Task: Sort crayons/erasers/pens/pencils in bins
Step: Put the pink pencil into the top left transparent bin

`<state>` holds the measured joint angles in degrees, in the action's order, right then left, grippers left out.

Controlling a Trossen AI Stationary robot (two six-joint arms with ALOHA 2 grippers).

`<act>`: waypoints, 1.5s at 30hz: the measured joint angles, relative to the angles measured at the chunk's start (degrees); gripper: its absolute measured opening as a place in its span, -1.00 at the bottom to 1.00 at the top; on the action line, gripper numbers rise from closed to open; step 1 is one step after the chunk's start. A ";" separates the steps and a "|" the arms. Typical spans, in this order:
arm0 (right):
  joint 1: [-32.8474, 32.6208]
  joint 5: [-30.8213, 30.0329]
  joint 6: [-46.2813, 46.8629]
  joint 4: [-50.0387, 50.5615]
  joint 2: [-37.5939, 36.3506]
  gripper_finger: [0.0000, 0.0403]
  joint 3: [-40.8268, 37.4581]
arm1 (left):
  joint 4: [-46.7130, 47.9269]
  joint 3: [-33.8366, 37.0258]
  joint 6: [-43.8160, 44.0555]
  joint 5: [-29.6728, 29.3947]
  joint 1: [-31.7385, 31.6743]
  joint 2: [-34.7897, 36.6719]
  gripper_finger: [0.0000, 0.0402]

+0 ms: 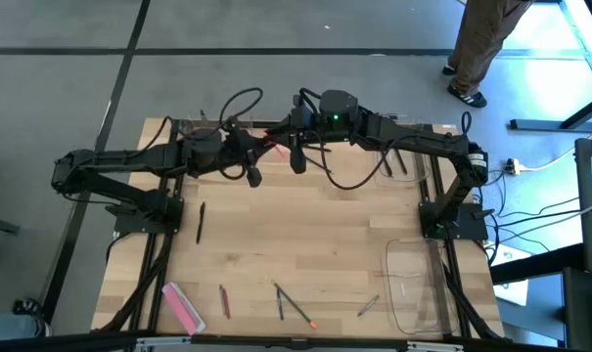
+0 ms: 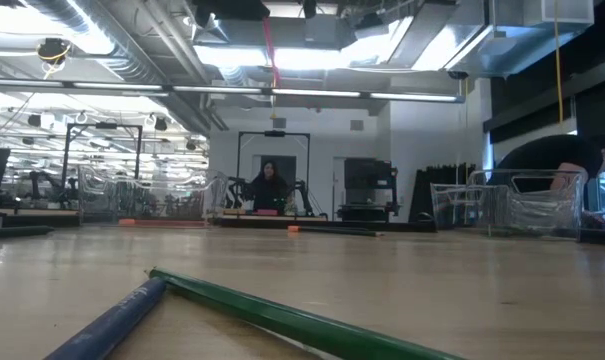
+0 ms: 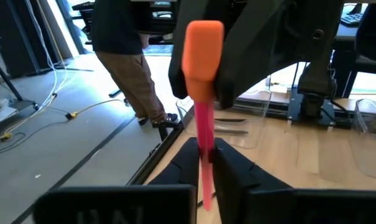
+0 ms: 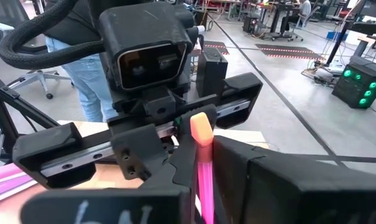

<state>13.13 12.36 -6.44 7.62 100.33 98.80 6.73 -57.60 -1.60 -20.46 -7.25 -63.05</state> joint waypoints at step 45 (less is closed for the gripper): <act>1.97 -5.77 -3.76 42.90 -11.23 -0.24 -0.04 | 34.68 0.10 4.53 -5.37 -23.90 0.87 -1.00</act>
<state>15.09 6.59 -10.20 50.52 89.10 98.76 41.41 -57.51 2.93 -25.82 -31.15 -62.17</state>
